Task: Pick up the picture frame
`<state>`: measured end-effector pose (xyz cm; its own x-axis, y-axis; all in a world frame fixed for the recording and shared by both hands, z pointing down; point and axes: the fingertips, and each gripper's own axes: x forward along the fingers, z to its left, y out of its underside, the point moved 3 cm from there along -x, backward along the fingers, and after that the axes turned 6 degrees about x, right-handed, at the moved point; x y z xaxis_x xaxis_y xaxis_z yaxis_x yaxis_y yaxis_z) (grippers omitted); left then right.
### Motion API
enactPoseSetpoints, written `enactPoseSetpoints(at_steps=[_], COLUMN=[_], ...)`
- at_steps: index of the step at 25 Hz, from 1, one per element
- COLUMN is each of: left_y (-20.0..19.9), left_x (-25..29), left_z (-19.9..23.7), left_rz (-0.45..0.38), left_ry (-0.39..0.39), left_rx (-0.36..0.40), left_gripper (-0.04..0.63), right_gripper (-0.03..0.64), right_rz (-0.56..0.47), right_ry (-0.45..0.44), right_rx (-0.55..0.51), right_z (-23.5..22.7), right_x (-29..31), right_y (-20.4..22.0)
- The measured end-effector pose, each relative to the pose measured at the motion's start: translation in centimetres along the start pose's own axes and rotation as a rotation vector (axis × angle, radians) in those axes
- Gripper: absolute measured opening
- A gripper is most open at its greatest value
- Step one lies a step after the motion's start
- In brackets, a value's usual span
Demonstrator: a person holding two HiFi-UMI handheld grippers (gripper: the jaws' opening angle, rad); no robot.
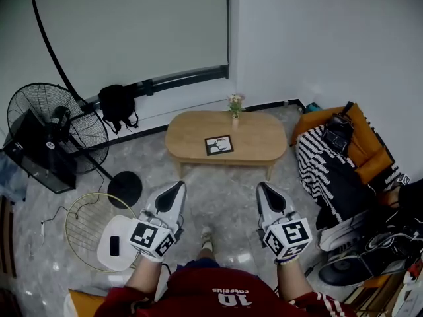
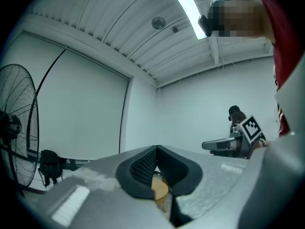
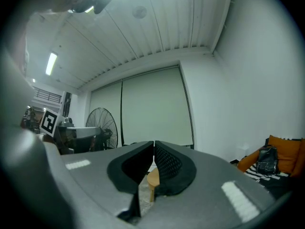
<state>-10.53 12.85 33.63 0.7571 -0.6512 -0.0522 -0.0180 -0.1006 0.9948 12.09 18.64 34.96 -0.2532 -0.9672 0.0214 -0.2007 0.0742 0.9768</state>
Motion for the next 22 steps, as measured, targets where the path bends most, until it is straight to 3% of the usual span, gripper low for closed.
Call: enactPoseSetpoints(at_steps=[7, 12, 22], left_y=[1.0, 1.3, 1.6], left_x=[4.1, 7.7, 13.8], left_z=[5.0, 9.1, 17.6], left_rz=[0.022, 0.034, 0.009], left_ry=[-0.031, -0.03, 0.012], left_rx=[-0.017, 0.042, 0.054], left_gripper=[0.003, 0.003, 0.003], right_gripper=[-0.003, -0.003, -0.003], right_rz=[0.029, 0.031, 0.025], right_ry=[0.001, 0.007, 0.05], right_rx=[-0.006, -0.007, -0.053], right_z=[-2.3, -3.6, -4.4], right_x=[6.3, 11.9, 21.6], right_y=[-0.8, -2.0, -3.5])
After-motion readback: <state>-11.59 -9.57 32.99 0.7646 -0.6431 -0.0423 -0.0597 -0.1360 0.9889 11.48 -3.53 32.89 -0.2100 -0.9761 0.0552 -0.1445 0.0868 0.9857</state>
